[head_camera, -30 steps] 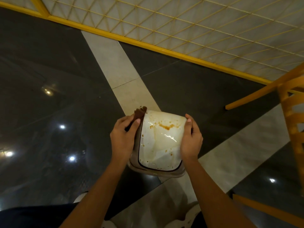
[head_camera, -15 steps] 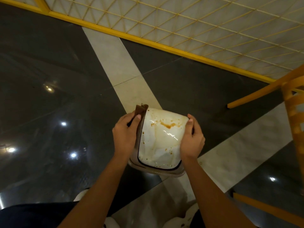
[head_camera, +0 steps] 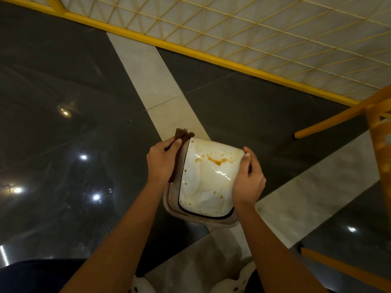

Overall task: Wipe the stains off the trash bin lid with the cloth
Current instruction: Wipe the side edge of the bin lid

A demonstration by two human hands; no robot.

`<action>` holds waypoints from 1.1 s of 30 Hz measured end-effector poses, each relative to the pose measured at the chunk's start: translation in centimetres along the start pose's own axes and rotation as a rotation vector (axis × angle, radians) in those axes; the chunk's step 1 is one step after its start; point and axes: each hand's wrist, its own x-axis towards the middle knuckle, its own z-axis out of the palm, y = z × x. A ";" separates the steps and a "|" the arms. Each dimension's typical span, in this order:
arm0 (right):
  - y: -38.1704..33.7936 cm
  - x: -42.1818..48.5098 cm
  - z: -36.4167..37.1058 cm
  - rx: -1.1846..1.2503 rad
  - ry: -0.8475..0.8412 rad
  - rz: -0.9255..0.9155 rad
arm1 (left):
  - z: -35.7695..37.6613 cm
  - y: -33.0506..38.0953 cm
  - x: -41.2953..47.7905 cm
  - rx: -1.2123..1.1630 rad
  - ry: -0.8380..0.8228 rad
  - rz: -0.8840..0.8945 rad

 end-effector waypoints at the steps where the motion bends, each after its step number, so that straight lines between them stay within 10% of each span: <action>1: 0.0 0.0 0.0 0.004 0.000 0.003 | 0.2 0.3 0.8 -0.022 -0.017 -0.041; 33: 0.2 0.0 0.1 -0.026 0.039 -0.018 | 0.9 -3.2 3.2 0.018 -0.097 0.069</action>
